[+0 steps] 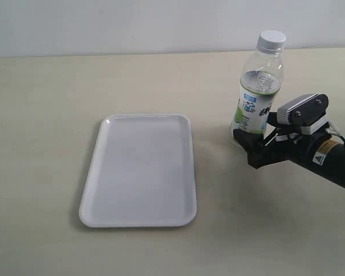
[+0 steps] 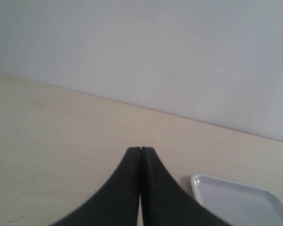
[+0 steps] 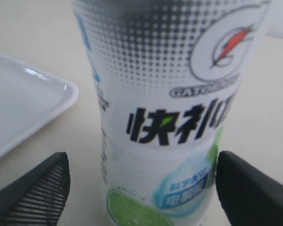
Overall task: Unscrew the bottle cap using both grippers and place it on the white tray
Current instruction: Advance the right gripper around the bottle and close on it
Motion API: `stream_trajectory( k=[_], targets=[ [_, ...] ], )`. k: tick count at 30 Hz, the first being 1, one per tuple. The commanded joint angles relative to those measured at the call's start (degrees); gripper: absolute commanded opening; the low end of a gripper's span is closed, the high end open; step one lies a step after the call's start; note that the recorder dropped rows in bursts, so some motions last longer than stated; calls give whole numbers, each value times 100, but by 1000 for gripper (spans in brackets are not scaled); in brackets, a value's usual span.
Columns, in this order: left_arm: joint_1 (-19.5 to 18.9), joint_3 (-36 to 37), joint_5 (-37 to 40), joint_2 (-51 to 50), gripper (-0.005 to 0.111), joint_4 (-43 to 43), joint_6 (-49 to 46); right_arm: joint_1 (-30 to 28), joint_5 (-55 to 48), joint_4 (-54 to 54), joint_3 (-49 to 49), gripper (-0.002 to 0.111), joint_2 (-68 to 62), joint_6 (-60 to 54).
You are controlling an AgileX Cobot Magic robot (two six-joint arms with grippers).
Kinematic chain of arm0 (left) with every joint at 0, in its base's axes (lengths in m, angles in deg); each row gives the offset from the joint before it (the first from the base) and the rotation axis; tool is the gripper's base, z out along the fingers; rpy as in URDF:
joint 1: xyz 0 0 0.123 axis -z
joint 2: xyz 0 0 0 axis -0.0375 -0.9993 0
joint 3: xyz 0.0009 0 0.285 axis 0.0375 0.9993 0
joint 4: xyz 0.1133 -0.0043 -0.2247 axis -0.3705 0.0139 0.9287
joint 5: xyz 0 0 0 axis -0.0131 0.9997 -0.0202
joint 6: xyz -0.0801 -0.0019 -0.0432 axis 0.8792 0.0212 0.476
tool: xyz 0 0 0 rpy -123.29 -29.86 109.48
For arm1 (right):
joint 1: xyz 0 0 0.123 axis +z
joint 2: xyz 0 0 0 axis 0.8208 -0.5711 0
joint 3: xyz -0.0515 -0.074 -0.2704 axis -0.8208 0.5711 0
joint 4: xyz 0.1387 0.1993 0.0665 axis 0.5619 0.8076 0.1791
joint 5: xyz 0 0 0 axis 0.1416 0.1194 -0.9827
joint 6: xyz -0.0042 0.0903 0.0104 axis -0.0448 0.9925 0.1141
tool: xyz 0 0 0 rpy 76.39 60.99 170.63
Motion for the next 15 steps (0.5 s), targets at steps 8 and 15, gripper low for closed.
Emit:
stream_trajectory(
  k=[8, 15],
  targets=[
    [35, -4, -26, 35, 2, 11, -46, -29, 75, -65, -39, 80, -20, -19],
    [35, -4, -26, 35, 2, 11, -46, -29, 75, -248, -39, 80, -33, -6]
  ],
)
